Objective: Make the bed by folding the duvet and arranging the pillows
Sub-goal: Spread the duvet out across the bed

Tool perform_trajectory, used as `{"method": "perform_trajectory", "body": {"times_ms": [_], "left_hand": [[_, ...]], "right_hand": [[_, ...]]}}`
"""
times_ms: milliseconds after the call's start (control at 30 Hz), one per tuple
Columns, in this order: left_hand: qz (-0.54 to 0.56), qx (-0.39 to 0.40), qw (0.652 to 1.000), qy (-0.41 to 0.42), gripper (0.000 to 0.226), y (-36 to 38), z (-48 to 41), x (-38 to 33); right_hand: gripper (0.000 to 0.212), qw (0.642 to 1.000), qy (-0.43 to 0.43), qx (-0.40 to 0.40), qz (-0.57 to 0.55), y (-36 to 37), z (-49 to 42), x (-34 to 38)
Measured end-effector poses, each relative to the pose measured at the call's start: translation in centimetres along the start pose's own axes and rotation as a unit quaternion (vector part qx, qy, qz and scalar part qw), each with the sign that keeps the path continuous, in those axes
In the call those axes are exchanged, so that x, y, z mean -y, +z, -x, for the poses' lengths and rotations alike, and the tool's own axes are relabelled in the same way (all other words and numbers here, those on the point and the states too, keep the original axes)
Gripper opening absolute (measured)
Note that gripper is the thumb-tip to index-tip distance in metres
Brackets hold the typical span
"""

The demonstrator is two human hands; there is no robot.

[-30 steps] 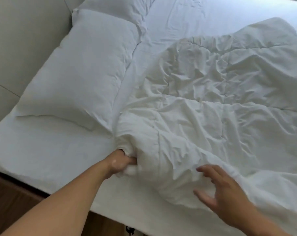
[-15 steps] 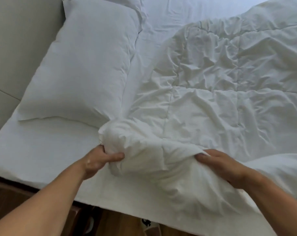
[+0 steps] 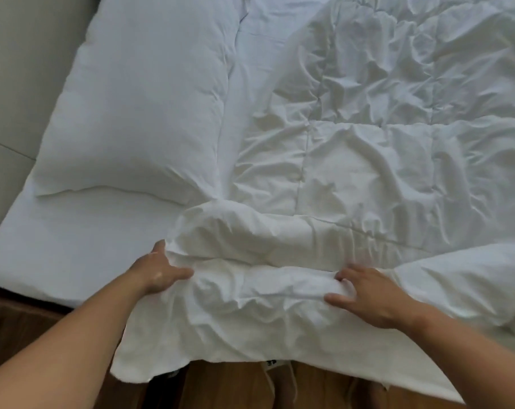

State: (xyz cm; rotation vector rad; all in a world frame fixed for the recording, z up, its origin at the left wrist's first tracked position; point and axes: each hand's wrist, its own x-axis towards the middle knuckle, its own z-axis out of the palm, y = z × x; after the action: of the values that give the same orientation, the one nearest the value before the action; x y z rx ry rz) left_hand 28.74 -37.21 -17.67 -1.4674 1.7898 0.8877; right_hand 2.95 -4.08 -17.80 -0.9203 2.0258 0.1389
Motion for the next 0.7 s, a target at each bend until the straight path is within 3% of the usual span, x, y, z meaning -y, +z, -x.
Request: {"method": "perform_trajectory", "body": {"times_ms": [100, 133, 167, 233, 300, 367, 433, 533, 600, 700], "left_hand": [[0.021, -0.122, 0.992, 0.032, 0.105, 3.1, -0.5, -0.7], [0.049, -0.161, 0.983, 0.079, 0.098, 3.5, -0.4, -2.0], [0.081, -0.19, 0.969, 0.135, 0.089, 3.6, -0.2, -3.5], [0.117, -0.244, 0.936, 0.226, 0.065, 3.0, 0.0, -7.2], [0.116, -0.276, 0.913, 0.276, 0.048, 2.3, -0.8, -11.4], [0.078, -0.262, 0.919, 0.285, 0.05, 1.7, -2.5, -15.4], [0.02, -0.19, 0.961, 0.199, 0.074, 1.4, -5.1, -18.6], [-0.027, -0.076, 0.994, 0.076, 0.098, 2.1, -7.4, -21.0], [-0.098, -0.051, 0.99, 0.087, 0.093, 2.6, -8.1, -21.7], [-0.093, -0.109, 0.979, 0.146, 0.075, 0.8, -7.6, -24.0]], "right_hand": [[0.08, 0.991, -0.01, 0.132, -0.006, 0.0, 0.2, 0.4], [0.071, 0.993, -0.007, 0.118, -0.011, -0.2, 0.1, 0.2], [0.063, 0.998, 0.001, 0.047, -0.034, -0.4, -0.2, -0.2], [0.057, 0.976, 0.035, -0.208, -0.058, -1.8, -1.4, -2.0], [0.078, 0.933, 0.051, -0.352, -0.046, -3.7, -3.4, -3.7], [0.103, 0.943, 0.039, -0.33, 0.032, -5.3, -5.9, -4.8], [0.105, 0.965, 0.044, -0.24, 0.091, -6.0, -8.4, -4.7], [0.059, 0.971, 0.046, -0.188, 0.141, -5.6, -10.1, -4.2], [0.03, 0.969, 0.015, -0.191, 0.159, -5.7, -10.4, -4.1], [0.016, 0.979, 0.017, -0.152, 0.137, -9.1, -9.9, -4.7]]}}
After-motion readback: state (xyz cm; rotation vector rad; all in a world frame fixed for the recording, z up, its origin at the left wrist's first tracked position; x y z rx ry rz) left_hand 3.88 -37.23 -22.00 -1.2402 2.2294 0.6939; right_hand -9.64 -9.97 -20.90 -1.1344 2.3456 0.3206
